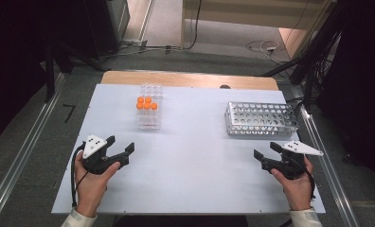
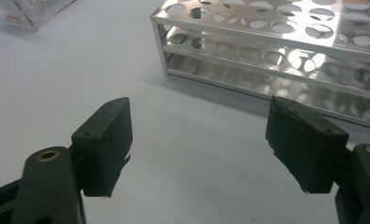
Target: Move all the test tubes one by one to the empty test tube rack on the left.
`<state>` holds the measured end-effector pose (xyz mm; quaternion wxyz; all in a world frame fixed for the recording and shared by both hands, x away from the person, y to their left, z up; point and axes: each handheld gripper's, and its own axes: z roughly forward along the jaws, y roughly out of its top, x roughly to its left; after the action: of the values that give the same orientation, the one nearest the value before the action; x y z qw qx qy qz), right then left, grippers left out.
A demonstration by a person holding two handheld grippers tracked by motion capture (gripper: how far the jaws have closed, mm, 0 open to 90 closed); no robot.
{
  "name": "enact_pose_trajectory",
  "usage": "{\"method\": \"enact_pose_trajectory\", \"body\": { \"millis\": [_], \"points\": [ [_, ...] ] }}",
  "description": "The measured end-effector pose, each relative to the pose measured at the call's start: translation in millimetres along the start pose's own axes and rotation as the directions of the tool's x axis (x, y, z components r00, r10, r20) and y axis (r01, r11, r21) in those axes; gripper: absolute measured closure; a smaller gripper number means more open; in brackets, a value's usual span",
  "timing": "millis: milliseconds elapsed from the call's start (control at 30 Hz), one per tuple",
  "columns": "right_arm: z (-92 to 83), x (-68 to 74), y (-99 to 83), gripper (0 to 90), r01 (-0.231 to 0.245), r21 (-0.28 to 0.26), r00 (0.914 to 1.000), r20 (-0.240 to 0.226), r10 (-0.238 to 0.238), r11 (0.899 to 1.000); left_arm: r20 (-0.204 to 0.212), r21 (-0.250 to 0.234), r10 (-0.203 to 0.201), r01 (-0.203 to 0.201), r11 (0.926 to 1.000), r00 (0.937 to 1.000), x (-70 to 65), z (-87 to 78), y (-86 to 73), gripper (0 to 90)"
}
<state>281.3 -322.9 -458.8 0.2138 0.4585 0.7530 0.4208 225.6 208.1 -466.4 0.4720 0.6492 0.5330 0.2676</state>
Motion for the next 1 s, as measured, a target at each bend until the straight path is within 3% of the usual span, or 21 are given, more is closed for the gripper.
{"method": "enact_pose_trajectory", "body": {
  "millis": [467,1000],
  "points": [
    [-18.3,-25.1,-19.9,21.6,-0.047,0.002,0.9972,0.059,0.047,0.999,-0.043,0.005,0.000,0.000,1.0000,0.9991,9.9,-14.2,-12.8,22.8],
    [-35.7,-55.8,-42.8,21.6,-0.132,0.017,0.9807,0.147,0.128,0.991,-0.079,0.032,-0.033,0.036,0.9989,0.9963,28.2,-18.6,-24.1,21.7]
  ]
}}
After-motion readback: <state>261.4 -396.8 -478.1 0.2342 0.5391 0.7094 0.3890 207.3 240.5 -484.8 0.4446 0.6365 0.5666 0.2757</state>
